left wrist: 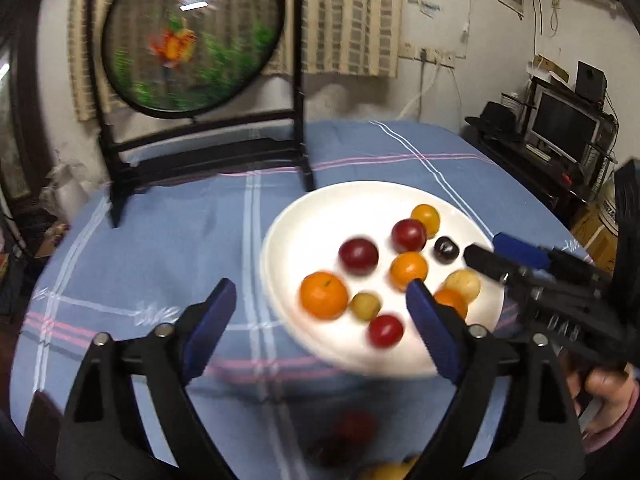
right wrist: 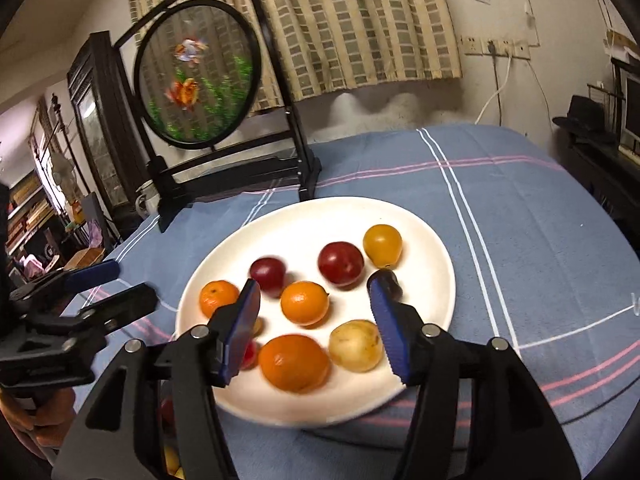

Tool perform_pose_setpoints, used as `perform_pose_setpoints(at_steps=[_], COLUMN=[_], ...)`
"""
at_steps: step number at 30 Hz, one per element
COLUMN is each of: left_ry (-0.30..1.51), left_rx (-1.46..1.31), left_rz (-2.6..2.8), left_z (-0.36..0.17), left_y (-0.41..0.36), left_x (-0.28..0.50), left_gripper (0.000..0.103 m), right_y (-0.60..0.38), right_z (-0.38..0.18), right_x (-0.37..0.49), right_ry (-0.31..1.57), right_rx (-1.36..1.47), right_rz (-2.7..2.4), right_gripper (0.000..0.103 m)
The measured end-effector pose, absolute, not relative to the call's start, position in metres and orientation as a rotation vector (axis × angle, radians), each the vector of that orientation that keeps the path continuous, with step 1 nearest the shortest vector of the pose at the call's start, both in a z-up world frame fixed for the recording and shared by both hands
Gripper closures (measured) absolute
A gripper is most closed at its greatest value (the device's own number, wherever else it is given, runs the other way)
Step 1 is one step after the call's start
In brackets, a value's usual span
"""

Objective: Organize fruits
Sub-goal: 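Carry both fruits onto the white plate and open both grippers, then move both grippers back toward the pale yellow fruits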

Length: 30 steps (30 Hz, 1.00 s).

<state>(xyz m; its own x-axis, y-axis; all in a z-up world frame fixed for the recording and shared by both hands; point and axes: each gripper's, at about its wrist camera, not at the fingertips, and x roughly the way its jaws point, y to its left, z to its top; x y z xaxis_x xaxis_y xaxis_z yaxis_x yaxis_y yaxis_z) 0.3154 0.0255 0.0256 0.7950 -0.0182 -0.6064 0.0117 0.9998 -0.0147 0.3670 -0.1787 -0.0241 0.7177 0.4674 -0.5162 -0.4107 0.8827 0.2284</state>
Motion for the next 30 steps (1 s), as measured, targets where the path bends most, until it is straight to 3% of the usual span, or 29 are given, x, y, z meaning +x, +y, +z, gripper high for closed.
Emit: perform_pose_setpoints(at_steps=[4,15,30], left_ry=[0.589,0.684,0.722], left_rx=[-0.019,-0.081,-0.056], left_rz=[0.031,0.159,0.165], left_z=[0.018,-0.01,-0.014], left_y=[0.048,0.085,0.078], left_x=[0.272,0.244,0.244], left_gripper=[0.005,0.005,0.004], right_y=[-0.175,-0.126,-0.114], right_z=[-0.023,-0.06,-0.079], right_x=[0.336,0.27,0.254], right_ry=[0.601,0.792,0.828], right_rx=[0.053,-0.262,-0.385], right_rz=[0.545,0.726,0.769], right_gripper=[0.046,0.045,0.045])
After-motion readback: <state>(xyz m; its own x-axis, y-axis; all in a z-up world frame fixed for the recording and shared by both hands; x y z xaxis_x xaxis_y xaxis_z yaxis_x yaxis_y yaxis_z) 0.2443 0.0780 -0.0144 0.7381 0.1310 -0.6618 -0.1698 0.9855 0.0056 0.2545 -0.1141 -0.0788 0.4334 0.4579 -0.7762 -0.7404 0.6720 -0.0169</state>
